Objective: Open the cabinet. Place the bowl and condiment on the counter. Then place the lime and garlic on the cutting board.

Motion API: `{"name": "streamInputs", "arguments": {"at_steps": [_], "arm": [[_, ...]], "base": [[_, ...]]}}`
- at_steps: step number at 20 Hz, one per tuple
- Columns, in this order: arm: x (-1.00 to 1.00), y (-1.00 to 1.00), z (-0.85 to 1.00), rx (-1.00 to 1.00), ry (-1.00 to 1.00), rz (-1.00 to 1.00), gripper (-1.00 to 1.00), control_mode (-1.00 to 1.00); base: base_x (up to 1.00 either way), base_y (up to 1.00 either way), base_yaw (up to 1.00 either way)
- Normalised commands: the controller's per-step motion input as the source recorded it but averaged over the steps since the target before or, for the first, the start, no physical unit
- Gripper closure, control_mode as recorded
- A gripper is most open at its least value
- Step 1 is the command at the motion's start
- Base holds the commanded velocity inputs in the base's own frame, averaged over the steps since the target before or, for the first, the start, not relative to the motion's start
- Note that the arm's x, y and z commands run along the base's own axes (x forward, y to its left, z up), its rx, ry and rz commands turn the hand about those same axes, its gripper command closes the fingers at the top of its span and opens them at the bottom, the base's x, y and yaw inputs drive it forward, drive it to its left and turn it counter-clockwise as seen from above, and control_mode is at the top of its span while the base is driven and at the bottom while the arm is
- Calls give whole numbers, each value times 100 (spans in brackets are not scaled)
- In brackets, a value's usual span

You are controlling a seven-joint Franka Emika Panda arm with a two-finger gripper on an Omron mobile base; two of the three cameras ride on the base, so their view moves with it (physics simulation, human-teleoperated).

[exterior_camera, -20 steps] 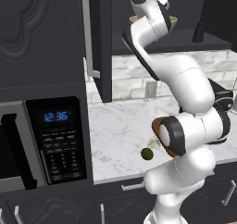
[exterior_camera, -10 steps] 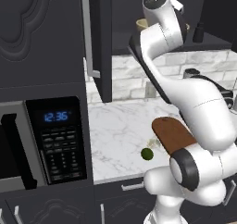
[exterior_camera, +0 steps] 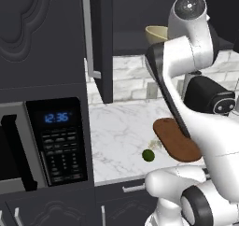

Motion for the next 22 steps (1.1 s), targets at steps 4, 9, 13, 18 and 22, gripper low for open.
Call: {"name": "streamInputs", "arguments": {"at_steps": [4, 9, 13, 18, 22], "arm": [[-100, 0, -23, 4, 0, 13, 100, -100], [-100, 1, -65, 1, 0, 20, 100, -100], [-59, 0, -96, 0, 5, 30, 100, -100], [27, 0, -59, -2, 4, 42, 100, -100], [63, 9, -35, -11, 2, 39, 100, -100]], "base": [[0, 0, 0], [0, 0, 0], [0, 0, 0], [0, 0, 0], [0, 0, 0]]}}
